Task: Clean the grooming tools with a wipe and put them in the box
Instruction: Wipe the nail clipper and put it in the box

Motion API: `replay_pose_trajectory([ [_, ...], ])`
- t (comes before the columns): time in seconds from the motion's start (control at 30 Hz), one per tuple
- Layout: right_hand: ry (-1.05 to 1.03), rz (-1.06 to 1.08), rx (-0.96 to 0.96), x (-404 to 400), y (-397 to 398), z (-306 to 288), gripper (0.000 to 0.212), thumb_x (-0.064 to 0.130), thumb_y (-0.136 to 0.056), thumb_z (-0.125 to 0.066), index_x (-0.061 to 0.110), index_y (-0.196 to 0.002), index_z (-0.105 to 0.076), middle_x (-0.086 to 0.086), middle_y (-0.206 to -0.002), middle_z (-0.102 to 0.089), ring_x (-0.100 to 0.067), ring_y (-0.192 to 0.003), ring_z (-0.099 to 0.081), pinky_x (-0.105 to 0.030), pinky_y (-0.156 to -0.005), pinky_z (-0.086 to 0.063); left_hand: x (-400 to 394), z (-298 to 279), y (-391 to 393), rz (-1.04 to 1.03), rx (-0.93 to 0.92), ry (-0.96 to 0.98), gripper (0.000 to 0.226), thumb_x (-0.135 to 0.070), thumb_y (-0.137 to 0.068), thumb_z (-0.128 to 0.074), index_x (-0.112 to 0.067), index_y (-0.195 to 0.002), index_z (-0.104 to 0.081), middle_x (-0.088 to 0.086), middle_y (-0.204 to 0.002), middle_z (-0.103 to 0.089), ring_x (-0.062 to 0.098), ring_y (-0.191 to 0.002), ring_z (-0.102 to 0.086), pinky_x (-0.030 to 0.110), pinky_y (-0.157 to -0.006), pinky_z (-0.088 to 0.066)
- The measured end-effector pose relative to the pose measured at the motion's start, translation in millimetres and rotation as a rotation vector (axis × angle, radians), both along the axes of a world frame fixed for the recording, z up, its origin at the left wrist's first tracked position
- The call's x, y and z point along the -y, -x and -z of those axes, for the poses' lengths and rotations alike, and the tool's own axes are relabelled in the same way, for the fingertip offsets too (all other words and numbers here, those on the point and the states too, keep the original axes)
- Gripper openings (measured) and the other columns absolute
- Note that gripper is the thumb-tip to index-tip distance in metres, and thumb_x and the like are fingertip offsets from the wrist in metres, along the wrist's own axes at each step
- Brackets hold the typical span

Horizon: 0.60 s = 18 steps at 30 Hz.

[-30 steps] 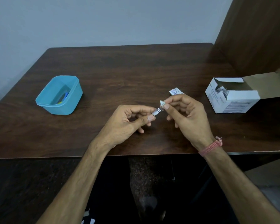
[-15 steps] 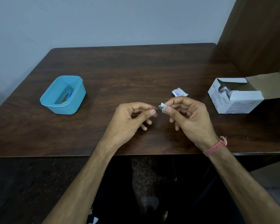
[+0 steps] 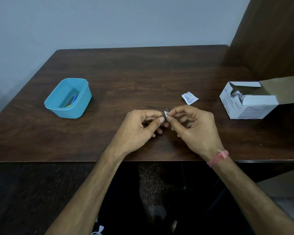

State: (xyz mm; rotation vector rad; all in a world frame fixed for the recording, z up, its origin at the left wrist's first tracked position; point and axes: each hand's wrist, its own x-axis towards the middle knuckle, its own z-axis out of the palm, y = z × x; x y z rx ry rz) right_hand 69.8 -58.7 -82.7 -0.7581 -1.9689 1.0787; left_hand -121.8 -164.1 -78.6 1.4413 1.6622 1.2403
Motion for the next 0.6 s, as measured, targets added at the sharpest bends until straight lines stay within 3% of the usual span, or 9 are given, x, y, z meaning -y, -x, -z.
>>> replay_pose_trajectory([
  [0.13,0.013,0.010,0.005,1,-1,-3,0.009,0.016,-0.097,-0.086,0.023,-0.101,-0.082,0.006,-0.085,-0.082,-0.019,-0.072,-0.080,-0.051,-0.062,-0.066,-2,1,-3,-0.031,0.022,-0.023,0.015,-0.021,-0.099,-0.086,-0.026,-0.113,-0.086,-0.007,-0.095,-0.086,0.012,-0.081,-0.080,0.026,-0.073,-0.061],
  [0.33,0.095,0.049,-0.051,3,0,-6,0.007,0.014,-0.098,-0.084,0.020,-0.100,-0.079,0.003,-0.094,-0.082,-0.020,-0.072,-0.082,-0.049,-0.059,-0.066,-4,4,-1,-0.104,0.045,-0.035,0.017,-0.019,-0.106,-0.078,-0.024,-0.120,-0.087,-0.009,-0.099,-0.086,0.014,-0.088,-0.083,0.029,-0.067,-0.064],
  [0.47,0.140,0.045,-0.089,3,-2,-8,0.007,0.015,-0.099,-0.084,0.019,-0.100,-0.078,-0.001,-0.096,-0.082,-0.023,-0.073,-0.082,-0.040,-0.055,-0.062,-6,7,0,-0.149,0.062,-0.094,0.019,-0.020,-0.104,-0.080,-0.020,-0.122,-0.087,-0.011,-0.106,-0.085,0.011,-0.098,-0.082,0.033,-0.065,-0.067],
  [0.6,0.171,0.077,-0.151,2,-2,-13,0.008,0.013,-0.099,-0.084,0.016,-0.101,-0.077,-0.006,-0.097,-0.081,-0.027,-0.070,-0.080,-0.033,-0.055,-0.061,-10,10,4,-0.202,0.089,-0.095,0.018,-0.018,-0.101,-0.083,-0.021,-0.117,-0.088,-0.009,-0.103,-0.069,0.011,-0.091,-0.076,0.035,-0.066,-0.069],
])
